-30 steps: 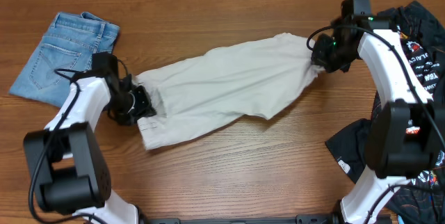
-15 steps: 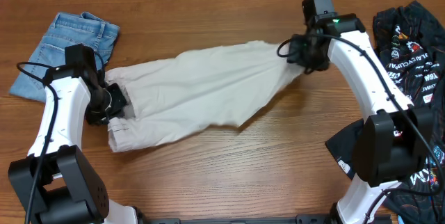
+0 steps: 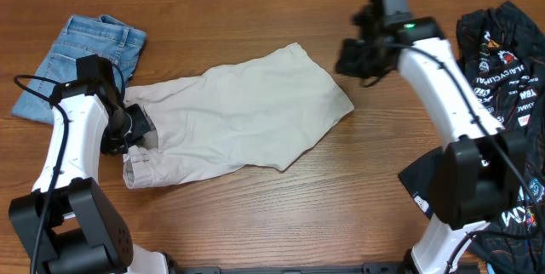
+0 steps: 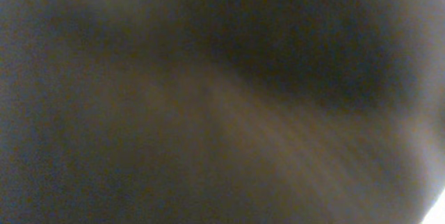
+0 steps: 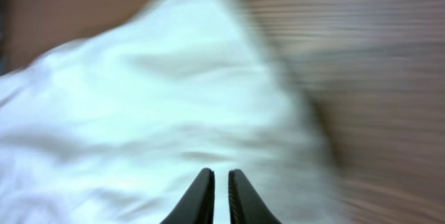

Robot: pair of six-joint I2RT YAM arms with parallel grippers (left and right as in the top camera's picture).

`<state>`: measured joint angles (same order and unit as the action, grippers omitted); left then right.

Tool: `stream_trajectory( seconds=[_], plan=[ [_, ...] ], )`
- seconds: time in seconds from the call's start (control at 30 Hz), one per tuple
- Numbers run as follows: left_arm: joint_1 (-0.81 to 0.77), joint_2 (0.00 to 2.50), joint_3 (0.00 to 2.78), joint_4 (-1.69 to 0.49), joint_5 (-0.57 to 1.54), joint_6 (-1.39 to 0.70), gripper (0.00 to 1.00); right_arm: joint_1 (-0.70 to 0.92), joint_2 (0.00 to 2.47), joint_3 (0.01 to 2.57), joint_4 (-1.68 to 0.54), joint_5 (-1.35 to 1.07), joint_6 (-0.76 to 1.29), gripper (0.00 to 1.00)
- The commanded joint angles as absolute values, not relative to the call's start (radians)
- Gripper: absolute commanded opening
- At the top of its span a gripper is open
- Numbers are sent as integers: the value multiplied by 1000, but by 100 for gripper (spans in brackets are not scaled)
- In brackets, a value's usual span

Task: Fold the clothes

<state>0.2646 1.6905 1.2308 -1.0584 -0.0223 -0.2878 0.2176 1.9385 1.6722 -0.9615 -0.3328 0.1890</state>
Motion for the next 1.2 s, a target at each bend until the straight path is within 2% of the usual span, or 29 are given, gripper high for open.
stream_trajectory(
  seconds=[0.0, 0.2, 0.47, 0.57, 0.67, 0.77, 1.03, 1.17],
  plan=[
    [270, 1659, 1273, -1093, 8, -267, 4, 332, 1934, 1675, -915, -500, 160, 10],
    [270, 1659, 1383, -1211, 70, -257, 4, 498, 1993, 1656, -804, -498, 239, 8],
    [270, 1659, 1538, -1336, 132, -249, 4, 614, 2174, 1656, -691, -572, 270, 8],
    [270, 1659, 1567, -1347, 236, -250, 4, 658, 2245, 1656, -681, -616, 270, 8],
    [267, 1659, 1584, -1346, 458, -250, 4, 700, 2306, 1656, -677, -630, 262, 8],
    [248, 1659, 1584, -1346, 578, -250, 4, 721, 2333, 1656, -657, -631, 262, 8],
    [215, 1659, 1596, -1272, 765, -251, 4, 785, 2333, 1656, -588, -631, 266, 9],
    [213, 1659, 1627, -1266, 778, -270, 4, 799, 2333, 1658, -530, -631, 292, 12]
  ],
)
